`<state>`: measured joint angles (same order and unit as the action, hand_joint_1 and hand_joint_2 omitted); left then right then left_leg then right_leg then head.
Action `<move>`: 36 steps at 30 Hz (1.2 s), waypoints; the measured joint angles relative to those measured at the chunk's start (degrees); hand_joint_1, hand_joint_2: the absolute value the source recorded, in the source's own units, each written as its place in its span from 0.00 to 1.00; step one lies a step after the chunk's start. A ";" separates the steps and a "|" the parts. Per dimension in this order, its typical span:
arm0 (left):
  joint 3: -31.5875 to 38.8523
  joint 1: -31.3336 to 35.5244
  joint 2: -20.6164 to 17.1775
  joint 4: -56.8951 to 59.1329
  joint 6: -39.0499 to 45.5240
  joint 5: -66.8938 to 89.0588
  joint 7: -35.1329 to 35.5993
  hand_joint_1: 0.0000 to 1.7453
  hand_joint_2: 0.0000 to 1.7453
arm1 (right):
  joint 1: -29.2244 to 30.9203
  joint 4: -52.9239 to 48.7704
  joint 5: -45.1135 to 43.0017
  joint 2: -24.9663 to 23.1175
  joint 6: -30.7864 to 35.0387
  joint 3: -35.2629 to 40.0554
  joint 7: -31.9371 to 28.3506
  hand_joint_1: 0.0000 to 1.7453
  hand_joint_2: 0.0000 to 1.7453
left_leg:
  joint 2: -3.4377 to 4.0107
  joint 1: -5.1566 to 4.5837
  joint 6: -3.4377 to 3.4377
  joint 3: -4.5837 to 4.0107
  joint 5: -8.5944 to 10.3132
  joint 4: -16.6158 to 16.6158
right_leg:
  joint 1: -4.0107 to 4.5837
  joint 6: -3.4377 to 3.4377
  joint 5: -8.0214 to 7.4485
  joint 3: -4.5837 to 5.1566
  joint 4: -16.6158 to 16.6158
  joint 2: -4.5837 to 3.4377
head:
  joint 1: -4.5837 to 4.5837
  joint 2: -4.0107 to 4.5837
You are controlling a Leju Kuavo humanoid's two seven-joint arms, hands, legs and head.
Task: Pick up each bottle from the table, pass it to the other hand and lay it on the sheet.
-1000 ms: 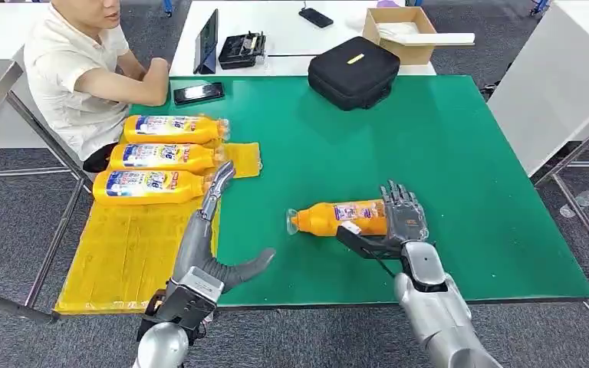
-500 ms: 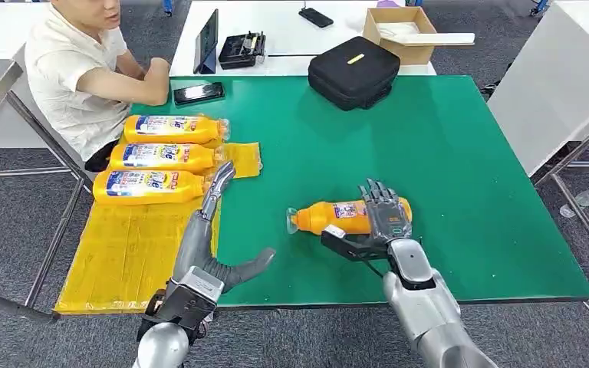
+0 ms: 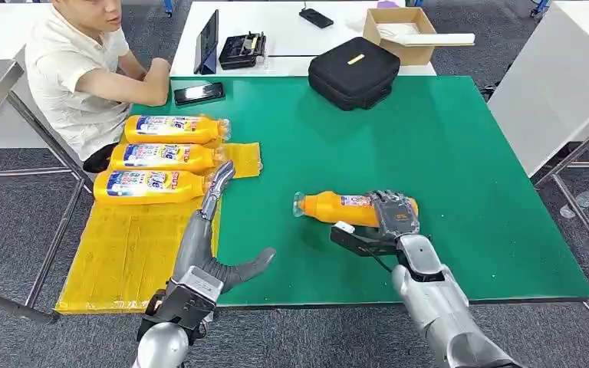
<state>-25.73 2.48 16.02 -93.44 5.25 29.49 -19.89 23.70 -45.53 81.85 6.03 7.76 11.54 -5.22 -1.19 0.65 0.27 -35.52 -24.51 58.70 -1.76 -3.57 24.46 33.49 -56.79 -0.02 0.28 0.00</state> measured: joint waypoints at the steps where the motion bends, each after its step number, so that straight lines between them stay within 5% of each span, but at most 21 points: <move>1: 0.00 0.00 0.00 0.00 0.00 0.00 -0.02 0.00 1.00 | 0.22 0.50 -0.04 0.24 0.00 0.02 0.18 1.00 1.00 | 0.00 0.00 0.00 0.01 0.00 0.00 | 0.00 0.00 0.00 -0.04 0.00 0.00 | -0.02 0.00; 13: 0.00 0.00 0.00 0.00 0.07 -0.59 -0.63 0.00 1.00 | 1.38 4.65 -5.03 2.27 3.43 -0.02 -4.62 1.00 1.00 | -0.01 0.00 0.02 0.25 -0.01 0.01 | -0.01 -0.01 -0.01 -0.31 0.03 0.00 | -0.02 0.00; 14: 0.02 0.01 0.00 0.07 0.02 -1.53 -0.48 0.00 0.00 | 0.80 3.93 -6.63 2.21 3.23 -0.20 -5.75 1.00 1.00 | 0.00 0.00 0.02 0.25 -0.01 0.01 | 0.00 -0.01 -0.01 -0.32 0.03 0.00 | -0.02 0.00; 21: 0.72 -0.03 0.07 2.60 -3.50 -13.55 5.20 0.00 0.00 | -6.59 -11.81 -22.68 0.98 -3.63 -0.81 -10.86 1.00 1.00 | 0.04 0.01 0.00 0.20 -0.03 -0.02 | 0.03 -0.01 -0.01 -0.20 0.02 -0.04 | -0.02 0.00; 34: 1.88 -0.24 0.24 4.37 -3.39 -14.40 5.35 0.00 0.00 | -11.90 -23.43 -24.26 -0.18 -4.85 -0.81 -10.91 1.00 1.00 | 0.01 -0.01 0.01 0.02 -0.01 -0.01 | -0.07 -0.02 0.00 -0.09 0.01 -0.02 | -0.02 0.00; 35: 1.90 -0.25 0.24 4.46 -3.39 -14.40 5.35 0.00 1.00 | -12.00 -23.63 -24.26 -0.18 -4.85 -0.81 -10.91 1.00 1.00 | 0.01 -0.02 0.01 0.02 -0.01 -0.01 | -0.06 -0.02 0.00 -0.09 0.01 -0.02 | 0.00 0.00; 36: 1.88 -0.25 0.24 4.52 -3.39 -14.40 5.35 0.00 1.00 | -12.05 -23.76 -24.26 -0.18 -4.85 -0.81 -10.91 1.00 1.00 | 0.01 -0.02 0.01 0.02 -0.01 -0.01 | -0.06 -0.02 0.00 -0.07 0.01 -0.02 | -0.02 0.00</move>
<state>-23.84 2.23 16.26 -88.91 1.86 15.08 -14.53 11.65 -69.29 57.59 5.86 2.91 10.73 -16.13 -1.18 0.63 0.28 -35.50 -24.52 58.68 -1.81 -3.58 24.46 33.42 -56.79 -0.04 0.26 0.00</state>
